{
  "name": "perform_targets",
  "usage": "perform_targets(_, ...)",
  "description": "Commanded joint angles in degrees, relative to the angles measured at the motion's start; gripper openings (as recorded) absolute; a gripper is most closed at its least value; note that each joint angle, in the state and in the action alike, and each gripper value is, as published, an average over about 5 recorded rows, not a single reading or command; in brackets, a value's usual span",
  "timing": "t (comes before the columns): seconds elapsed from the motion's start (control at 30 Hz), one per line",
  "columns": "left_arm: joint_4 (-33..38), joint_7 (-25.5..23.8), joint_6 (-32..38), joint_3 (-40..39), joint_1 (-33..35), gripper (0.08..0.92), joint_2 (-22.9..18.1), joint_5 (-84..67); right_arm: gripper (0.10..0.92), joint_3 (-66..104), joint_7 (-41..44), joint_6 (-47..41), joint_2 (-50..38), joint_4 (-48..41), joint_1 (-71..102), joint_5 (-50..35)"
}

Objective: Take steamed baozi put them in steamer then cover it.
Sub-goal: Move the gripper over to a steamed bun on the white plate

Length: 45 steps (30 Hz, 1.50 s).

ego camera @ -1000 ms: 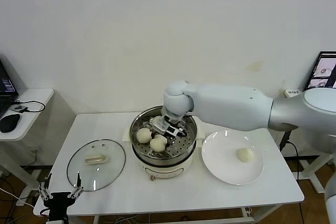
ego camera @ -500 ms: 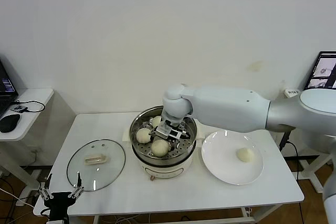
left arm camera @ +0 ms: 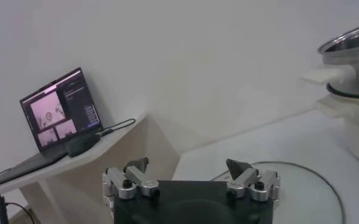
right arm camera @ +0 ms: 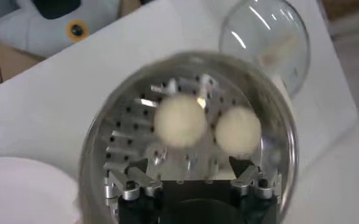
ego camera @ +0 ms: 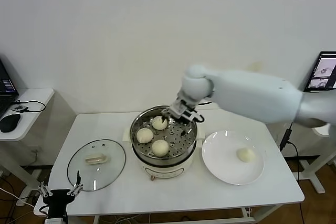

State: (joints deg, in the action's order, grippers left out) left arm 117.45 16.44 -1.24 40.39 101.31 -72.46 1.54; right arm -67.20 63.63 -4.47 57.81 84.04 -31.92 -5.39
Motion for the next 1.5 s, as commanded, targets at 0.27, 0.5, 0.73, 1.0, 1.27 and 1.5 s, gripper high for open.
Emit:
perform_targets(0.27,-0.8,-0.1,-0.1,-1.0,-0.7,0.823,1.4,0.3,0.823,13.2,-0.1,-13.4,-33.1,8.5,14.1,5.8)
perform_targets(0.5,-0.7,-0.2,-0.2,-1.1,-0.5,0.823,1.6,0.7,0.823,25.1,-0.6,-12.0,-34.1,4.7,31.4,11.3)
perform_targets(0.73,-0.6,-0.3,-0.3,-0.7,-0.4,0.823,1.6,0.7,0.823,32.0,-1.1,-11.5,-31.4,1.0,40.8,17.3)
perform_targets(1.0,-1.1,-0.4,-0.3,-0.3,-0.3,0.823,1.5,0.8,0.823,33.8,-1.4,-10.9,-27.4,-3.8,43.9,20.7)
perform_targets(1.27,-1.4,-0.4,-0.4,0.2,-0.5,0.823,1.4,0.7,0.823,33.8,-1.9,-10.7,-22.4,-8.8,44.5,22.1)
perform_targets(1.5,-1.9,-0.4,-0.4,0.3,-0.7,0.823,1.4,0.5,0.792,33.7,-2.9,-10.3,-18.8,-12.5,44.3,23.0)
